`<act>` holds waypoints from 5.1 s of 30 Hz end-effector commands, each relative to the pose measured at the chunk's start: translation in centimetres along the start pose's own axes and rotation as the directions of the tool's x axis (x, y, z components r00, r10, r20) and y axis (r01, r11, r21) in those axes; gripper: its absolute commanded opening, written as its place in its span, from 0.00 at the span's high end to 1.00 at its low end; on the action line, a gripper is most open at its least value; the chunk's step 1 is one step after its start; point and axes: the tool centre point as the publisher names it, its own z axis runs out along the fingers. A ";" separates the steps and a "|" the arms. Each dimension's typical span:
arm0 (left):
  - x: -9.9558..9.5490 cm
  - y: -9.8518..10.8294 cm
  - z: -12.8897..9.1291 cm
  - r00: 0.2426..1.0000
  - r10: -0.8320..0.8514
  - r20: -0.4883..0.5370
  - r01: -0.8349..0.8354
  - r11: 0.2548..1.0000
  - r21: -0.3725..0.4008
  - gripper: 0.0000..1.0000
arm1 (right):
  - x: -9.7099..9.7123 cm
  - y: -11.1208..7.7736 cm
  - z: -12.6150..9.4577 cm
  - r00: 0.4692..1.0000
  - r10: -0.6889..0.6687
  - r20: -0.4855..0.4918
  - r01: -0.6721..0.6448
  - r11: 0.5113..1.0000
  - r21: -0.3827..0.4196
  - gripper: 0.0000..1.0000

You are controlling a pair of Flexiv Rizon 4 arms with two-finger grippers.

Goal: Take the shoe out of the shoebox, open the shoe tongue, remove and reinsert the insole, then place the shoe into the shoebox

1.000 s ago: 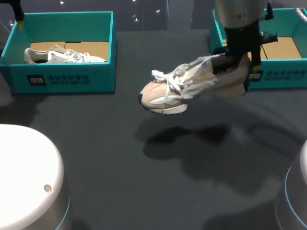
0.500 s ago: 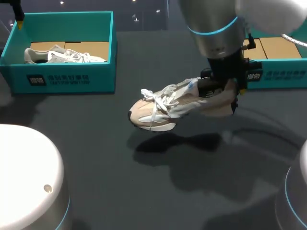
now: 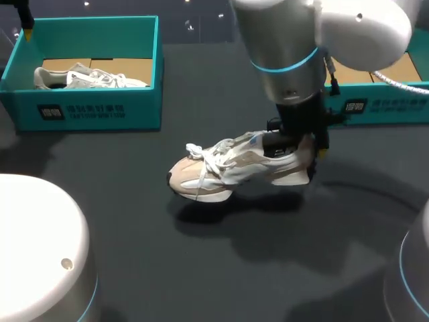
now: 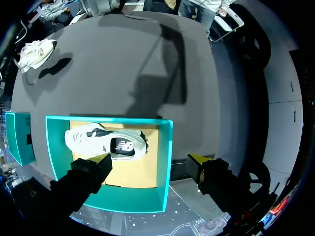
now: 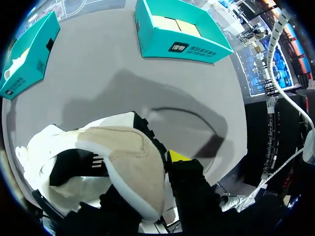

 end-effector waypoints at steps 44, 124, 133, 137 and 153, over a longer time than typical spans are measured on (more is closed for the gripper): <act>0.0 0.0 -0.1 1.000 0.001 -0.002 -0.001 1.000 -0.001 0.00 | 8.6 -4.2 10.6 0.990 -0.010 -0.140 0.025 0.994 0.107 1.00; 0.0 0.0 -0.1 1.000 0.001 -0.002 -0.001 1.000 -0.001 0.00 | 0.0 -2.5 4.0 0.092 -0.675 -0.732 0.261 0.726 -0.636 0.00; 0.0 0.0 -0.1 1.000 0.001 -0.002 -0.001 1.000 -0.001 0.00 | -0.1 -1.7 6.9 0.205 -0.755 -0.623 0.233 0.656 -0.718 0.00; 0.0 0.0 -0.1 1.000 0.001 -0.002 -0.001 1.000 -0.001 0.00 | 0.0 -1.9 7.9 0.229 -0.827 -0.513 0.225 0.558 -0.798 0.00; 0.0 0.0 -0.1 1.000 0.001 -0.002 -0.001 1.000 -0.001 0.00 | -0.1 -1.6 11.3 0.173 -0.905 -0.390 0.191 0.419 -0.888 0.00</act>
